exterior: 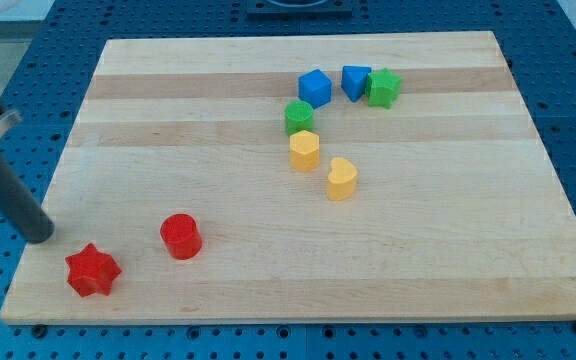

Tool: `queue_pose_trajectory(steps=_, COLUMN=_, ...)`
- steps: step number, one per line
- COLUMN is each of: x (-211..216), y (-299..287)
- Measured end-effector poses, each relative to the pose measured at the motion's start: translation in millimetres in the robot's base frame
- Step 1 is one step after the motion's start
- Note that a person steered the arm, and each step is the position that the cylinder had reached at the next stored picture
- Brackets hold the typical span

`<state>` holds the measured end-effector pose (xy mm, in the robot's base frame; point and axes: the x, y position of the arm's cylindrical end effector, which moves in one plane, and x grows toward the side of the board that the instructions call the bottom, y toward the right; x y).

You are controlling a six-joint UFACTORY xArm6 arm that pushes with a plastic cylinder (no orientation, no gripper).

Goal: Move red circle into the yellow heart

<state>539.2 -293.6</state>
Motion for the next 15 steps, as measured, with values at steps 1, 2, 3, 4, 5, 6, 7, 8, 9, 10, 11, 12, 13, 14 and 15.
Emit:
queue_pose_trajectory(steps=1, x=40, y=-5)
queue_pose_trajectory(steps=2, x=78, y=-3)
queue_pose_trajectory(steps=3, x=78, y=4)
queue_pose_trajectory(steps=4, x=70, y=34)
queue_pose_trajectory(steps=5, x=48, y=97)
queue_pose_trajectory(steps=6, x=17, y=177)
queue_pose_trajectory(steps=7, x=-18, y=254)
queue_pose_trajectory(steps=8, x=-19, y=264)
queue_pose_trajectory(steps=9, x=-19, y=264)
queue_pose_trajectory(steps=10, x=3, y=252)
queue_pose_trajectory(steps=11, x=33, y=201)
queue_pose_trajectory(steps=12, x=38, y=157)
queue_pose_trajectory(steps=13, x=25, y=116)
queue_pose_trajectory(steps=14, x=-56, y=116)
queue_pose_trajectory(steps=15, x=-55, y=116)
